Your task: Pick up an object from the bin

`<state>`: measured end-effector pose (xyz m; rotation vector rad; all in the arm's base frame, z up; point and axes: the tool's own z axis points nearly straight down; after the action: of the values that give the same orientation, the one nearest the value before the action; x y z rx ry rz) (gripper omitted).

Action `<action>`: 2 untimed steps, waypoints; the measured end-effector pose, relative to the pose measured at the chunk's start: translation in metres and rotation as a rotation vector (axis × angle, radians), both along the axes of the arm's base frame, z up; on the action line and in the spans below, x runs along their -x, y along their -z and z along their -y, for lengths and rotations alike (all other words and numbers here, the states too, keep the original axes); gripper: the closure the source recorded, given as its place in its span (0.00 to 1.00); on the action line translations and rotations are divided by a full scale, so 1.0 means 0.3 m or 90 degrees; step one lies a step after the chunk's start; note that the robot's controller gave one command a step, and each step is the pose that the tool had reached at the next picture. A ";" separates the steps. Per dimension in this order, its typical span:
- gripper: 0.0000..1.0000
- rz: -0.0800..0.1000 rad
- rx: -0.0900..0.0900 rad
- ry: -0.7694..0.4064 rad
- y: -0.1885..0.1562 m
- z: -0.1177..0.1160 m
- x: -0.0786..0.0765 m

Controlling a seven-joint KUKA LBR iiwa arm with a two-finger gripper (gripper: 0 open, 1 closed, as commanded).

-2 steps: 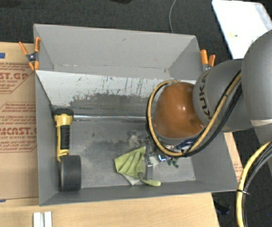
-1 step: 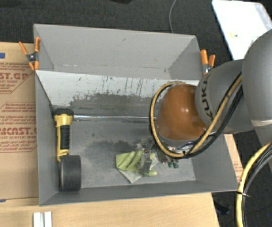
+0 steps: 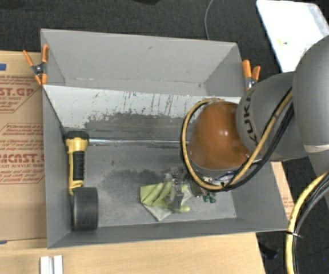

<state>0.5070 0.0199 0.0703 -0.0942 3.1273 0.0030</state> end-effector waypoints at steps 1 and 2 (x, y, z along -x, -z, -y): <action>1.00 -0.003 0.000 0.000 -0.040 0.000 0.006; 1.00 -0.001 0.000 0.000 -0.139 0.000 0.003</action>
Offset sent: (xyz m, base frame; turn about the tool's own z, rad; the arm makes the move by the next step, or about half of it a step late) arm -0.0014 0.0000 0.0176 -0.0004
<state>0.5062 0.0201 0.1121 -0.0952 3.1293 0.0022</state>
